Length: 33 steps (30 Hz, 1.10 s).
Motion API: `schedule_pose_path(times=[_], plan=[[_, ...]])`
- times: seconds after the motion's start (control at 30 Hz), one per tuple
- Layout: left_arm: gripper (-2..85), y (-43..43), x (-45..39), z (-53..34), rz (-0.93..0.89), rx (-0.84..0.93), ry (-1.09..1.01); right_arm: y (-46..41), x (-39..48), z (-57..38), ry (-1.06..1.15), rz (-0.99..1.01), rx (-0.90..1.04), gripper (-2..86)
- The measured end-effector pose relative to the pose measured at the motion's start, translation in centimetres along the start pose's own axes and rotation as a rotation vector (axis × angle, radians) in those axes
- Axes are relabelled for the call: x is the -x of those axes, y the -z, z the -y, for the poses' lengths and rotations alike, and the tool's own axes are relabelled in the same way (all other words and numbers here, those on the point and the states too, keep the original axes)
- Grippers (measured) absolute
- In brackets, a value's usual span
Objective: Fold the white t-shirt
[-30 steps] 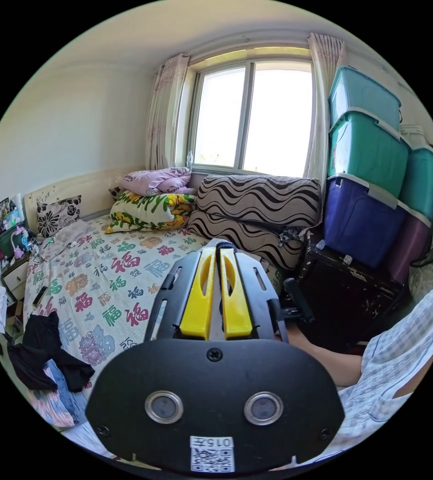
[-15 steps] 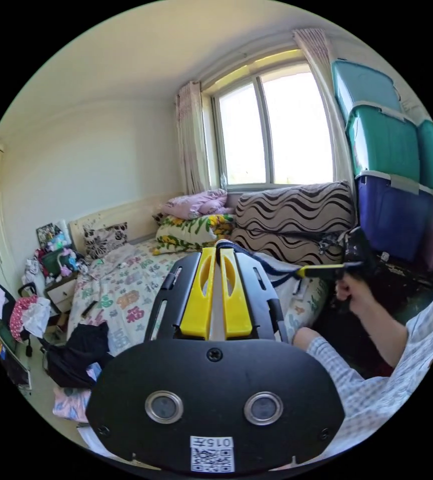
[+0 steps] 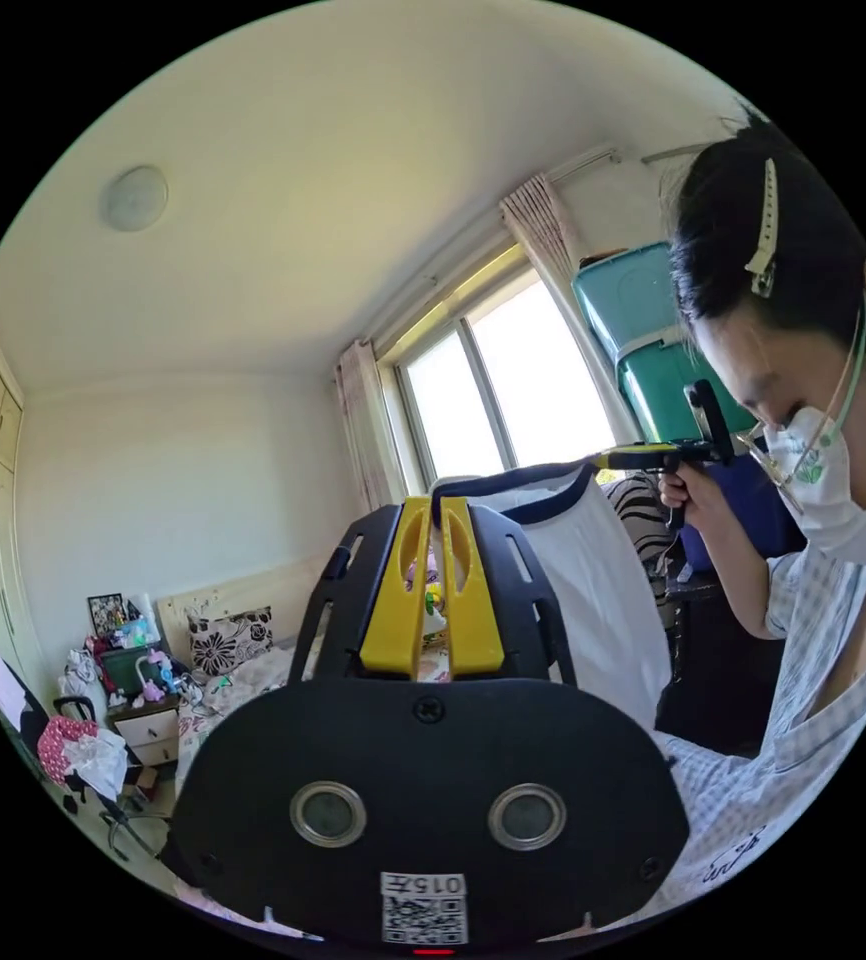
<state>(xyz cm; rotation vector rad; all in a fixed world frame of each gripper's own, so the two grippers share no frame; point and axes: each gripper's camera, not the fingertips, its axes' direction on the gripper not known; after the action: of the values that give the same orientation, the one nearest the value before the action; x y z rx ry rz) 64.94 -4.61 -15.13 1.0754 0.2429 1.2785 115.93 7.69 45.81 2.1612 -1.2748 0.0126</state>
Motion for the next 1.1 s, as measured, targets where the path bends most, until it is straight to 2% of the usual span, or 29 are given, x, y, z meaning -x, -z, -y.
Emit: schedule_pose_path(times=[0.13, 0.23, 0.43, 0.5, 0.53, 0.6, 0.67, 0.7, 0.83, 1.0, 1.1], plan=[[-0.6, -2.5, 2.7, -2.7, 0.009, 0.058, 0.026, -4.9, -0.8, 0.5, 0.029, -0.042, 0.07, -0.2], [-0.5, -7.1, 6.2, -7.1, 0.017, 0.183, 0.09, -12.5, -3.1, -0.6, 0.001, -0.009, 0.202, -0.1], [-0.4, -21.5, 15.9, -22.6, 0.092, 0.596, 0.251, -37.1, -9.3, -7.8, -0.126, 0.148, 0.627, 0.5], [-0.2, -28.0, 20.0, -31.2, 0.145, 0.779, 0.343, -48.2, -10.8, -12.4, -0.195, 0.173, 0.785, 1.3], [-0.2, -29.5, 20.8, -33.4, 0.163, 0.83, 0.356, -50.9, -11.1, -13.8, -0.218, 0.185, 0.827, 1.7], [0.0, -34.1, 23.4, -42.4, 0.182, 1.015, 0.46, -59.7, -11.8, -20.8, -0.33, 0.253, 1.031, 5.3], [0.1, -34.9, 24.5, -48.3, 0.144, 1.115, 0.601, -62.2, -11.4, -25.4, -0.359, 0.352, 1.092, 7.2], [0.1, -33.9, 24.3, -50.8, 0.085, 1.102, 0.653, -62.0, -10.9, -28.0, -0.331, 0.416, 1.079, 7.5], [1.4, -26.8, 21.7, -55.8, -0.031, 1.094, 0.705, -57.8, -10.2, -36.7, -0.247, 0.42, 1.157, 7.9], [6.1, -16.0, 16.7, -64.4, -0.162, 1.32, 0.981, -50.1, -11.2, -48.0, -0.52, 0.516, 1.293, 8.9], [7.7, -13.6, 14.3, -68.0, -0.198, 1.398, 1.08, -49.2, -11.0, -51.9, -0.6, 0.503, 1.356, 9.4]])
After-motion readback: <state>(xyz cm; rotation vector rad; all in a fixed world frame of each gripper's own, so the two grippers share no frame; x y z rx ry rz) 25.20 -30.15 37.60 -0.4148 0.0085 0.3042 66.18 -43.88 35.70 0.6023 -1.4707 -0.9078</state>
